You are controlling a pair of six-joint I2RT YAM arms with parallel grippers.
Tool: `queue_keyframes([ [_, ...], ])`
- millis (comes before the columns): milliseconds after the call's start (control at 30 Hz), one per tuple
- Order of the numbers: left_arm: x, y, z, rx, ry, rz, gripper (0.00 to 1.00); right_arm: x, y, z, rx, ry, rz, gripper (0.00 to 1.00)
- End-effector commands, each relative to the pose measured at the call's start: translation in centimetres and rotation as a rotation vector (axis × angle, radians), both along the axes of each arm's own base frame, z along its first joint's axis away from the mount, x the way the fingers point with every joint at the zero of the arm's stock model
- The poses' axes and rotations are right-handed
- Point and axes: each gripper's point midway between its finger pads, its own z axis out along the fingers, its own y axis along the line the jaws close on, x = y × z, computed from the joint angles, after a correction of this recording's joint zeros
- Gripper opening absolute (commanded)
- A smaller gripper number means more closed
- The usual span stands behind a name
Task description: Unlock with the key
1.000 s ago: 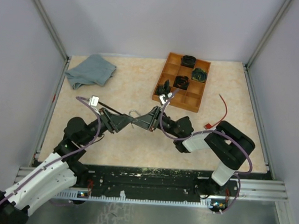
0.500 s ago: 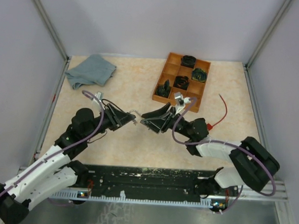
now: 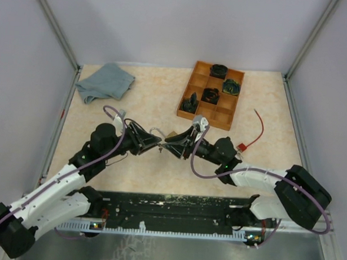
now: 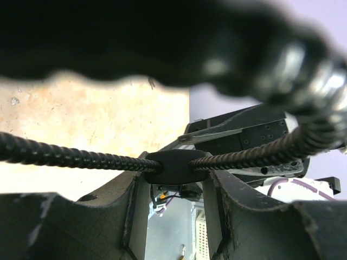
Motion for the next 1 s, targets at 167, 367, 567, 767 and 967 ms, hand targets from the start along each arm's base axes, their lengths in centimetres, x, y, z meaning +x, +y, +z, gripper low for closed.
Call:
queue_keyframes([
  [167,0.2,-0.2,3.2,-0.078,-0.069,-0.002,0.00,-1.2,0.9,1.1,0.034,-0.051,0.025,0.32],
  [367,0.1,-0.2,3.5,-0.084,-0.077,-0.006,0.00,-1.2,1.8,1.2,0.045,-0.041,0.044,0.29],
  [567,0.1,-0.3,3.4,-0.085,-0.078,-0.009,0.00,-1.2,1.9,1.8,0.080,-0.042,0.041,0.27],
  [767,0.1,-0.4,2.9,-0.085,-0.069,-0.014,0.00,-1.2,2.0,2.8,0.109,-0.048,0.047,0.29],
  [967,0.1,-0.4,2.6,-0.082,-0.067,-0.018,0.00,-0.9,2.0,2.9,0.119,-0.036,0.031,0.26],
])
